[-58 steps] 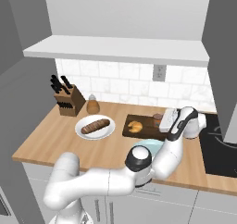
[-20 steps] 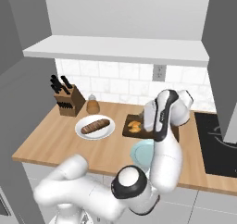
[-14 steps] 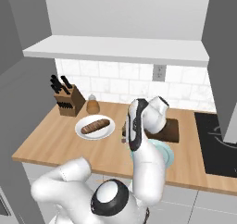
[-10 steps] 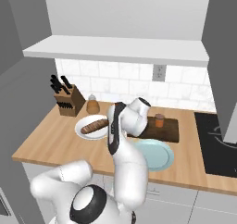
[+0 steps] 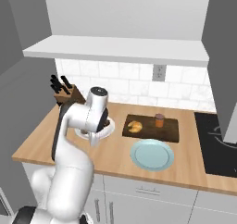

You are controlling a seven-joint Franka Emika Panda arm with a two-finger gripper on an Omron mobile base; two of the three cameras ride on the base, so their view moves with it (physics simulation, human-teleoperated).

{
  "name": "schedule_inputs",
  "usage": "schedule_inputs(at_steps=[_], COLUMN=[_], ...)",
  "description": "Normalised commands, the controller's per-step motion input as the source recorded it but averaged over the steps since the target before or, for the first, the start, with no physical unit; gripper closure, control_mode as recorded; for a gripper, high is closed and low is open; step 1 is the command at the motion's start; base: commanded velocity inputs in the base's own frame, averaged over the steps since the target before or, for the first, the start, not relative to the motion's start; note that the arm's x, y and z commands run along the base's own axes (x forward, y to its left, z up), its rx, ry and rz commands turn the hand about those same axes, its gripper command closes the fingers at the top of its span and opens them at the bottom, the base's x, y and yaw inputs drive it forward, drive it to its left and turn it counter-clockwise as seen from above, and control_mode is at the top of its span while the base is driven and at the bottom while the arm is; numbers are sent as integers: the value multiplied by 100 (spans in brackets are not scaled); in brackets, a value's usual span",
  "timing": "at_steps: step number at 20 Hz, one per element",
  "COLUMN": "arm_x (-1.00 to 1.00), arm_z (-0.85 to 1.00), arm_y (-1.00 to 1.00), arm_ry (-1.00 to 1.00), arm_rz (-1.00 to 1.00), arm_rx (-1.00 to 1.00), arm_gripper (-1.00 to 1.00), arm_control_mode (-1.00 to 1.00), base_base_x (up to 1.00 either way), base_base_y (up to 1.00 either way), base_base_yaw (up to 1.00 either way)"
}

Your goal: From the different types of pastries on the counter, select a croissant and place it on the cutting board. Then retrieve a jar of jam from the cabinet and place it alongside the croissant on the cutting board.

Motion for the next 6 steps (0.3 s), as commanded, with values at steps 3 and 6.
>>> schedule_inputs(at_steps=[3, 6], arm_x=[-71, -97], arm_z=[41, 37], arm_y=[18, 4], arm_ry=[-28, -28], arm_rz=[-11, -20], arm_rx=[-9, -5], arm_gripper=[-100, -100], arm_control_mode=[-100, -100], base_base_x=[0, 0], base_base_y=[0, 0], base_base_yaw=[0, 0])
